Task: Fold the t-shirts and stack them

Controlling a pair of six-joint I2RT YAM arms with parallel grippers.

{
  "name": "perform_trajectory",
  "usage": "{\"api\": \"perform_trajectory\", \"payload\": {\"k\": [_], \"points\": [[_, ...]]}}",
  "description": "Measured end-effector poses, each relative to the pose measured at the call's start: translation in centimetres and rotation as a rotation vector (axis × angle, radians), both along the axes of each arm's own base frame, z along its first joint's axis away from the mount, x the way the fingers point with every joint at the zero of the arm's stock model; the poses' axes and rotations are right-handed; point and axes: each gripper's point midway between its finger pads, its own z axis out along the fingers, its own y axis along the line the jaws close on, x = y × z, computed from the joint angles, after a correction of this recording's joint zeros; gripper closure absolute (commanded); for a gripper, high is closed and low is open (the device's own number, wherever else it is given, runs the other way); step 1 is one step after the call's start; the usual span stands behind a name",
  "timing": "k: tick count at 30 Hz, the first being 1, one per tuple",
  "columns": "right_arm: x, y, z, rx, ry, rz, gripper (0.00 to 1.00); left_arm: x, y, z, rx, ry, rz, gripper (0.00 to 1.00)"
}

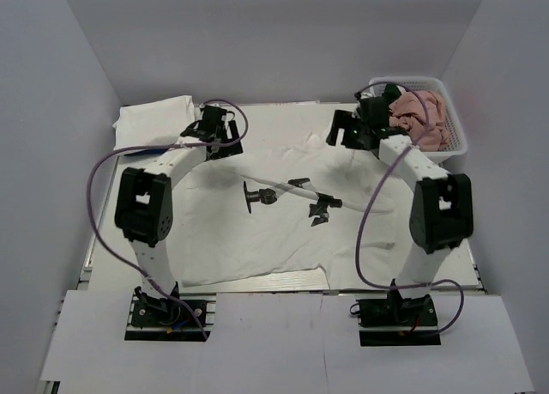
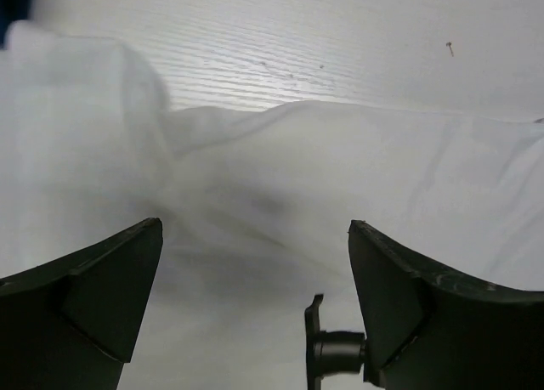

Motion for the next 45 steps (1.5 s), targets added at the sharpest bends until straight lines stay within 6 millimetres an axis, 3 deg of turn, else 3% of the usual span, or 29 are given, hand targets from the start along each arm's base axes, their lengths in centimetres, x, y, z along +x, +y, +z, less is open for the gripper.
{"api": "perform_trajectory", "payload": {"k": [3,6,12,15,22,28,32,37,40,42,45], "points": [[3.7,1.8,-1.3,-0.023,0.002,0.035,0.1,-2.6,2.3,2.3,0.02,-0.034,0.063,0.0],[7.0,3.4,-4.0,-0.047,0.039,0.065,0.1,-5.2,5.2,2.6,0.058,-0.029,0.152,0.0],[12.1,5.3,-10.0,-0.099,0.101,0.082,0.1,-8.5,9.3,-2.0,0.108,0.101,0.261,0.0],[13.5,5.1,-10.1,-0.115,0.08,0.053,0.1,-8.3,9.9,-3.9,0.117,0.142,0.274,0.0],[15.6,2.7,-10.7,-0.142,0.057,-0.022,0.1,-4.3,8.9,-6.2,0.109,0.151,0.219,0.0],[19.1,1.2,-10.6,-0.109,-0.036,-0.056,0.1,1.3,8.3,-6.2,0.106,0.098,0.193,0.0],[20.7,0.0,-10.3,-0.071,-0.08,-0.07,0.1,3.6,8.5,-5.9,0.104,0.077,0.196,0.0],[20.5,0.3,-9.5,-0.107,-0.11,0.088,0.1,4.7,8.7,-5.7,0.098,0.074,0.174,0.0],[16.8,1.9,-8.2,-0.172,-0.084,0.188,0.1,4.4,8.5,-5.3,0.098,0.081,0.149,0.0],[14.2,4.1,-5.5,-0.193,-0.098,0.249,0.1,3.4,8.1,-4.4,0.088,0.081,0.128,0.0],[10.3,7.5,1.1,-0.175,-0.183,0.314,0.1,0.6,7.4,-1.4,0.047,0.054,0.102,0.0]]}}
